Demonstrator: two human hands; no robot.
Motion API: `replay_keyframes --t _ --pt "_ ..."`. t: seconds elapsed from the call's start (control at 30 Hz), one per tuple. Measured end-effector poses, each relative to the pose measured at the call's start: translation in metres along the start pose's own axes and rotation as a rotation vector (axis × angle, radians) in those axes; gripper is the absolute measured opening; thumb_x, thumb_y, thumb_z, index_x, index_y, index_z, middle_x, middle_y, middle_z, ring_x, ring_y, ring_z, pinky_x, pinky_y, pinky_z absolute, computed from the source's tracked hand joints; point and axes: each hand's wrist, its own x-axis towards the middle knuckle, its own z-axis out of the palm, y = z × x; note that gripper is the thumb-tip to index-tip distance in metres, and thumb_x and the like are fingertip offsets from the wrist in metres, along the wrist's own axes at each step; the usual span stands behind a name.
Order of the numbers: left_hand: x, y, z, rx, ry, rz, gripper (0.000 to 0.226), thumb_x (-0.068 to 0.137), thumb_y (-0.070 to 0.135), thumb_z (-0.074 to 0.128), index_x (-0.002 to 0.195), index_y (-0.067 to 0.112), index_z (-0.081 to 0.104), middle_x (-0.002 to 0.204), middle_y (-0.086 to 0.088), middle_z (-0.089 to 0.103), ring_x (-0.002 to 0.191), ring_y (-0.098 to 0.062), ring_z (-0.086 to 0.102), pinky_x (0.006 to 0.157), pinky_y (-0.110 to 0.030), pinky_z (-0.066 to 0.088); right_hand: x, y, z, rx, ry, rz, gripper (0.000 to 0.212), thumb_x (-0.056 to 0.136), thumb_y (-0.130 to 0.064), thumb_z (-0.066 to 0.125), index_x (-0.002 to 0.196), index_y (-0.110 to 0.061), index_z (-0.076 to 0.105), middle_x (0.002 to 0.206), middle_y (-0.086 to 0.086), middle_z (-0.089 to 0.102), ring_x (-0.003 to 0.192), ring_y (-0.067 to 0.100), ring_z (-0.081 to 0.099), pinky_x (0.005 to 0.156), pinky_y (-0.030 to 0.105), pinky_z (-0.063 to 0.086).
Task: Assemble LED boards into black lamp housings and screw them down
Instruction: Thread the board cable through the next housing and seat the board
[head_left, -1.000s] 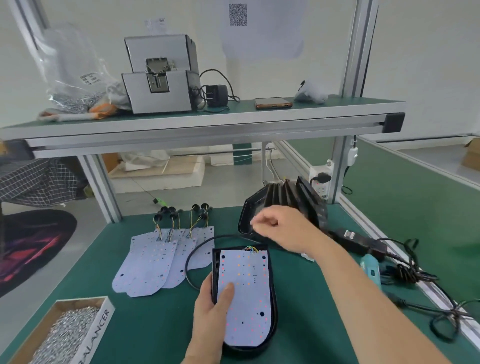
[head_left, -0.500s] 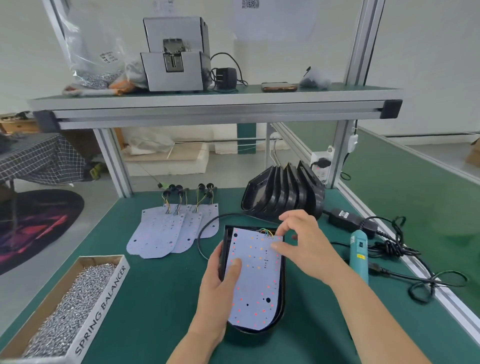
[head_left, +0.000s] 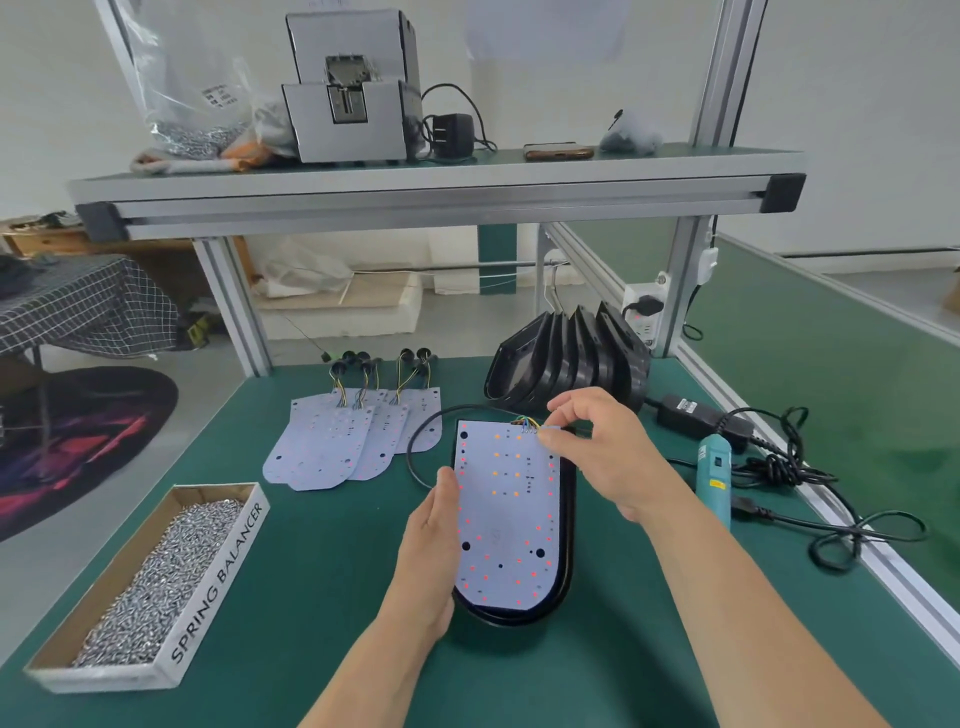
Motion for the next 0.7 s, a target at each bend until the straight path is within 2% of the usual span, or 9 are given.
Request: replay_keyframes --t 0.1,0.17,0.27,0.33,0.4,0.5,0.57,0.63,0.7 --pt "0.0 0.001 0.0 -0.011 0.023 -0.049 0.052 0.102 0.06 0.037 0.095 0.031 0.08 0.103 0.007 0.078 0.095 -0.011 0.075 0.082 -0.034 0.054 0.002 0.001 0.002 0.068 0.055 0.043 0.013 0.088 -0.004 0.072 0.079 -0.012 0.065 0.115 -0.001 0.06 0.106 0.01 0.056 0.09 0.026 0.039" --pt "-0.002 0.002 0.0 -0.032 0.033 -0.054 0.053 0.103 0.058 0.038 0.099 0.025 0.079 0.103 0.004 0.078 0.095 -0.014 0.075 0.085 -0.036 0.055 0.0 0.001 0.004 0.073 0.079 0.037 0.014 0.088 -0.004 0.071 0.079 -0.012 0.064 0.114 0.001 0.061 0.107 0.011 0.056 0.09 0.024 0.04" --pt "-0.003 0.003 0.001 -0.039 0.068 -0.021 0.052 0.103 0.057 0.038 0.098 0.024 0.078 0.103 0.003 0.078 0.095 -0.015 0.075 0.085 -0.038 0.056 -0.009 0.006 0.009 0.01 0.076 -0.026 0.014 0.089 -0.004 0.07 0.079 -0.01 0.062 0.112 -0.002 0.059 0.099 -0.011 0.052 0.08 0.003 0.037" --pt "-0.005 0.002 0.001 -0.023 0.067 -0.002 0.052 0.099 0.062 0.043 0.094 0.021 0.075 0.104 0.005 0.078 0.095 -0.015 0.075 0.085 -0.038 0.056 -0.013 0.012 0.007 -0.004 0.089 -0.047 0.012 0.09 -0.005 0.069 0.082 -0.009 0.06 0.114 -0.004 0.058 0.1 -0.016 0.049 0.076 -0.002 0.036" --pt "-0.005 -0.001 -0.001 -0.029 0.027 -0.003 0.055 0.087 0.065 0.06 0.103 0.013 0.068 0.109 0.003 0.075 0.099 -0.02 0.072 0.092 -0.042 0.053 -0.017 0.015 0.004 -0.017 0.073 -0.059 0.011 0.09 -0.008 0.069 0.083 -0.011 0.06 0.117 -0.008 0.058 0.106 -0.014 0.049 0.076 -0.001 0.037" --pt "-0.004 0.001 -0.007 -0.157 -0.128 -0.078 0.059 0.078 0.04 0.077 0.126 0.009 0.062 0.12 -0.012 0.073 0.11 -0.032 0.07 0.092 -0.049 0.057 -0.023 0.015 -0.001 -0.008 -0.032 -0.096 0.012 0.09 -0.012 0.071 0.083 -0.018 0.062 0.117 -0.014 0.059 0.111 -0.006 0.054 0.081 0.009 0.046" --pt "-0.001 0.008 -0.011 -0.196 -0.213 -0.092 0.06 0.077 0.029 0.077 0.13 0.006 0.06 0.12 -0.017 0.072 0.108 -0.034 0.071 0.079 -0.044 0.061 -0.025 0.014 -0.002 0.157 -0.034 -0.103 0.004 0.093 -0.021 0.068 0.089 -0.02 0.066 0.117 -0.015 0.063 0.11 0.0 0.058 0.085 0.017 0.049" --pt "-0.001 0.013 -0.013 -0.214 -0.237 -0.076 0.058 0.078 0.026 0.076 0.129 0.005 0.06 0.119 -0.018 0.072 0.104 -0.034 0.072 0.073 -0.039 0.061 -0.026 0.016 0.001 0.561 0.009 -0.012 0.015 0.1 -0.024 0.057 0.11 -0.02 0.067 0.123 -0.013 0.064 0.111 0.007 0.058 0.088 0.027 0.05" --pt "-0.002 0.015 -0.013 -0.234 -0.256 -0.069 0.055 0.08 0.024 0.075 0.129 0.005 0.061 0.12 -0.019 0.072 0.103 -0.034 0.072 0.072 -0.039 0.061 -0.028 0.021 0.007 0.851 -0.098 0.09 0.034 0.101 -0.007 0.047 0.129 -0.019 0.061 0.135 -0.006 0.064 0.118 0.017 0.059 0.095 0.035 0.049"
